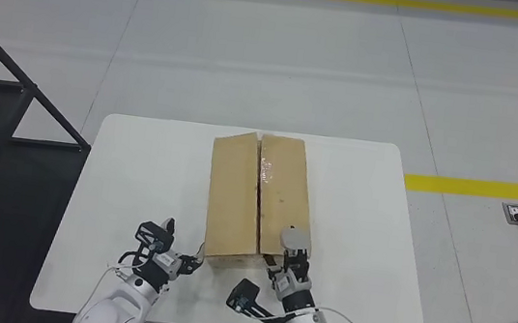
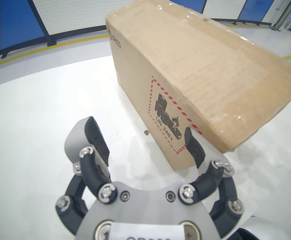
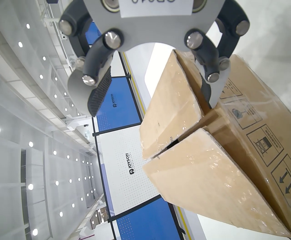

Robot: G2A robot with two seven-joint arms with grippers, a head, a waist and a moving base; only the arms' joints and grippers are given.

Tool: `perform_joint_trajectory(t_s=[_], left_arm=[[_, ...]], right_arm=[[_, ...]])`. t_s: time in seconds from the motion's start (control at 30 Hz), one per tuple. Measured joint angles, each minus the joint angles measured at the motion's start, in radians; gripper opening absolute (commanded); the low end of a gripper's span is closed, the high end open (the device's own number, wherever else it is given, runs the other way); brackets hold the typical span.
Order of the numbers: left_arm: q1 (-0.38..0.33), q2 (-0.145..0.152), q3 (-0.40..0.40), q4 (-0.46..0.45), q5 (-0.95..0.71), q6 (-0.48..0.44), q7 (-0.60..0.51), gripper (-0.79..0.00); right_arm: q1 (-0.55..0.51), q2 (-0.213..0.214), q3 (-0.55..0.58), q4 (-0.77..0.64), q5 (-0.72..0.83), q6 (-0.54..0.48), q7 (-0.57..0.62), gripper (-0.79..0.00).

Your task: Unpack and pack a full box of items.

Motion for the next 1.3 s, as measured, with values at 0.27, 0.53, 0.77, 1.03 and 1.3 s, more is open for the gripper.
perform_joint_trajectory(t_s=[0.27, 0.53, 0.77, 1.03, 1.3], left_arm=[[0.007, -0.001, 0.012, -0.011, 0.022, -0.019, 0.0, 0.0], [0.011, -0.002, 0.025, -0.02, 0.039, -0.03, 0.0, 0.0], [0.009, -0.004, 0.034, -0.027, 0.046, -0.034, -0.003, 0.0], [0.0, -0.006, 0.055, -0.035, 0.072, -0.048, -0.015, 0.0], [-0.012, -0.009, 0.086, -0.039, 0.104, -0.057, -0.025, 0.0]], right_arm=[[-0.006, -0.012, 0.017, 0.007, 0.002, 0.039, 0.02, 0.0], [-0.015, -0.021, 0.034, 0.011, -0.003, 0.048, 0.023, 0.0], [-0.077, -0.01, 0.078, -0.049, -0.014, 0.014, -0.058, 0.0], [-0.211, 0.014, 0.184, -0.148, 0.024, 0.037, -0.209, 0.0], [-0.279, 0.027, 0.253, -0.186, 0.075, 0.021, -0.31, 0.0]])
